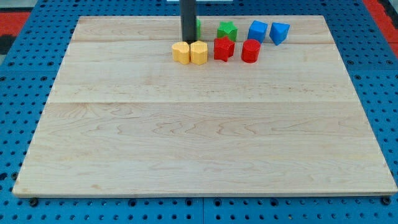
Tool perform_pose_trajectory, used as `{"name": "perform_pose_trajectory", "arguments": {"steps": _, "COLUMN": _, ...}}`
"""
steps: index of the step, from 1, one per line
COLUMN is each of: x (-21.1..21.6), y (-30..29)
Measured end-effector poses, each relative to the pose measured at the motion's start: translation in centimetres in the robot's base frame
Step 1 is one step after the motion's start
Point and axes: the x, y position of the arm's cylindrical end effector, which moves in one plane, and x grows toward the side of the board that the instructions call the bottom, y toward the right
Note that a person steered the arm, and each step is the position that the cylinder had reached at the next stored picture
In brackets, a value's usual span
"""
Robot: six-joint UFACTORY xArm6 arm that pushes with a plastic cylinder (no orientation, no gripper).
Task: Push the green circle to the left of the green star
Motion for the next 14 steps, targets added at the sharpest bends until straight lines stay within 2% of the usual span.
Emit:
{"name": "perform_pose_trajectory", "arguments": {"steps": 2, "x": -0.5, "y": 3.3}}
{"name": "perform_pose_trajectory", "arguments": {"steps": 4, "x": 1.9, "y": 4.7}}
{"name": "perform_pose_trajectory", "arguments": {"steps": 5, "x": -1.4, "y": 1.7}}
{"name": "perform_pose_trajectory", "arguments": {"steps": 6, "x": -3.7, "y": -5.8}}
{"name": "perform_pose_trajectory", "arguments": {"steps": 7, "x": -0.9, "y": -9.8}}
{"name": "perform_pose_trajectory", "arguments": {"steps": 8, "x": -0.3, "y": -12.4}}
{"name": "perform_pose_trajectory", "arguments": {"steps": 9, "x": -7.4, "y": -14.3}}
{"name": "perform_pose_trajectory", "arguments": {"steps": 11, "x": -8.1, "y": -13.1}}
{"name": "perform_pose_trajectory", "arguments": {"steps": 13, "x": -8.0, "y": -3.9}}
{"name": "perform_pose_trajectory", "arguments": {"steps": 14, "x": -5.3, "y": -3.6}}
